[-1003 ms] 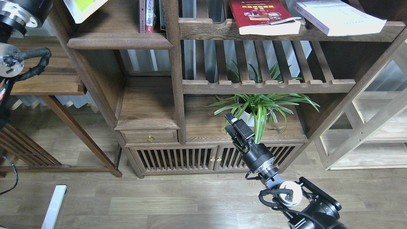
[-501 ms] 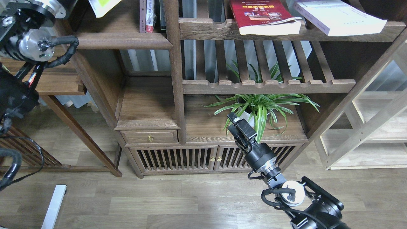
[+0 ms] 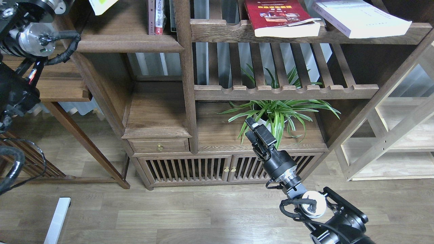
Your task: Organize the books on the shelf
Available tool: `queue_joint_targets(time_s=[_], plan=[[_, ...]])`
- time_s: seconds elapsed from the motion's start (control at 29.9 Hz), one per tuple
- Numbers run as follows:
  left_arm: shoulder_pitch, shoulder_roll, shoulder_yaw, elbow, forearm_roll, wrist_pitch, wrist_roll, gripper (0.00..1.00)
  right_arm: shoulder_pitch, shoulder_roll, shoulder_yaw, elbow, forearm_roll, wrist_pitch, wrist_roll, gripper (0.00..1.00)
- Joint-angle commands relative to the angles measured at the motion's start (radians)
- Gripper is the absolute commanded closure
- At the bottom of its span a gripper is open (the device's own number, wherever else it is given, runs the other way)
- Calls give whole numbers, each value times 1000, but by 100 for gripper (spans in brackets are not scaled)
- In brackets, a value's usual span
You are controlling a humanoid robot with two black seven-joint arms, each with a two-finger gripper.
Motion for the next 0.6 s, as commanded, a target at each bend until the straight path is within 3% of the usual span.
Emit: queue_joint_targets(time_s=[0.0,0.57], plan=[[-9,-19,-1,34,-3,1,-6,100,2,2,-2,2,0,0,0,13],[-10,-43,102,50,-12,-1,-35,100,1,3,-3,2,0,0,0,13]])
